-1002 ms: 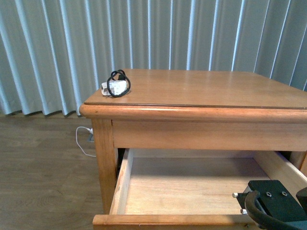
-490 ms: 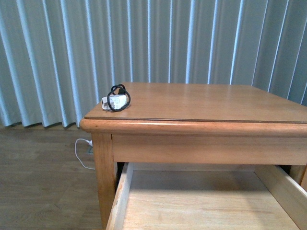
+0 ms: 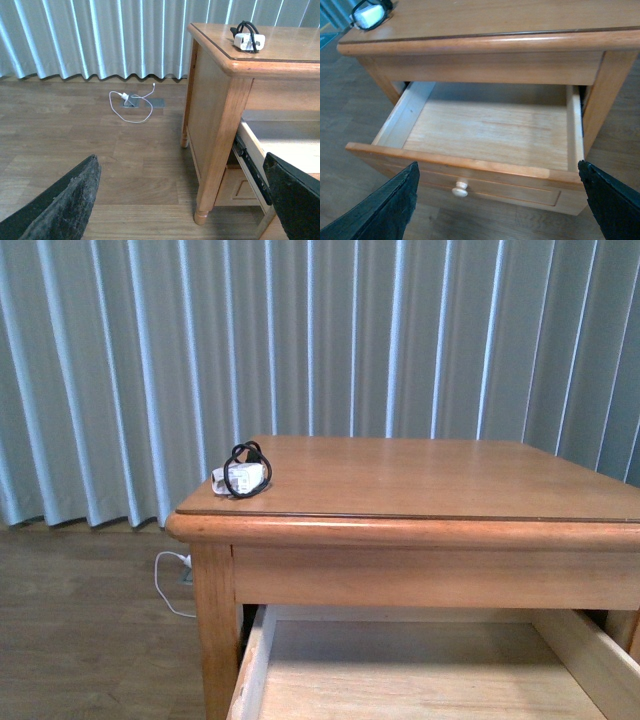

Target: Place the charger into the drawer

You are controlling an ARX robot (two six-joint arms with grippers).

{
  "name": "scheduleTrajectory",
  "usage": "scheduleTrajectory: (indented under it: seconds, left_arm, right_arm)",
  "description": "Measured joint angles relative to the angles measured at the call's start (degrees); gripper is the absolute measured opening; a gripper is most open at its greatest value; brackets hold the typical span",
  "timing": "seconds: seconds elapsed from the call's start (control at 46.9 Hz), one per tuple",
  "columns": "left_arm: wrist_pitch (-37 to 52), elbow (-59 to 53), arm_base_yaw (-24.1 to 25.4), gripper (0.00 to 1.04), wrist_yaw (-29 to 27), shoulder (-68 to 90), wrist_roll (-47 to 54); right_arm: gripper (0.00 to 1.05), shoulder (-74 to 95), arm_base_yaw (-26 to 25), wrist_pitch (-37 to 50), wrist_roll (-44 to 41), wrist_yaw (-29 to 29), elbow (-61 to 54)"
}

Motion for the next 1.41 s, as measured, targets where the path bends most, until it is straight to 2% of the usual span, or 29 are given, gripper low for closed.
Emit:
scheduleTrajectory:
  seconds: [0.085,0.32,0.384,0.448,0.746,0.789,0.831,0.874,1.002,1.044,1.343,1.407]
  left_arm:
    - [0.0,0.0,0.0,0.99,0.0,0.0,0.0]
    - [0.0,0.0,0.0,0.99,-0.02,0.0,0.0]
    - [0.0,0.0,0.0,0.99,-0.02,0.0,0.0]
    - [0.0,0.0,0.0,0.99,-0.07,0.0,0.0]
    - [0.0,0.0,0.0,0.99,-0.02,0.0,0.0]
    - [0.0,0.0,0.0,0.99,-0.02,0.0,0.02]
    - [0.0,0.0,0.0,0.99,-0.02,0.0,0.0]
    - [0.0,0.0,0.0,0.99,-0.02,0.0,0.0]
    - [0.0,0.0,0.0,0.99,-0.02,0.0,0.0]
    - [0.0,0.0,0.0,0.99,-0.02,0.0,0.0]
    - [0.0,0.0,0.0,0.99,-0.02,0.0,0.0]
    - [0.0,0.0,0.0,0.99,-0.02,0.0,0.0]
  right_arm:
    - [0.96,-0.98,-2.19,0.02,0.31,-0.96,0.0]
    - [0.96,-1.42,-2.47,0.48,0.57,-0.63,-0.17]
    - [0.82,-4.94,-0.02,15.17,-1.51,12.59,-6.51]
    - [0.7,-7.63,0.46,23.26,-2.36,18.36,-10.82]
    - [0.2,-13.09,0.7,26.23,-3.26,19.15,-18.88]
    - [0.16,-13.6,0.7,26.25,-3.26,19.15,-19.26]
    - [0.05,-14.82,0.7,26.25,-3.28,19.12,-20.26]
    - [0.01,-15.45,0.7,26.25,-3.54,19.12,-20.74]
    - [0.01,-17.22,0.72,26.21,-3.45,19.12,-22.32]
    - [0.06,-17.68,0.72,26.12,-3.52,19.12,-22.8]
    - [0.55,-17.94,0.72,26.12,-3.54,19.12,-22.97]
    - [0.69,-17.94,0.72,26.12,-3.54,19.12,-22.97]
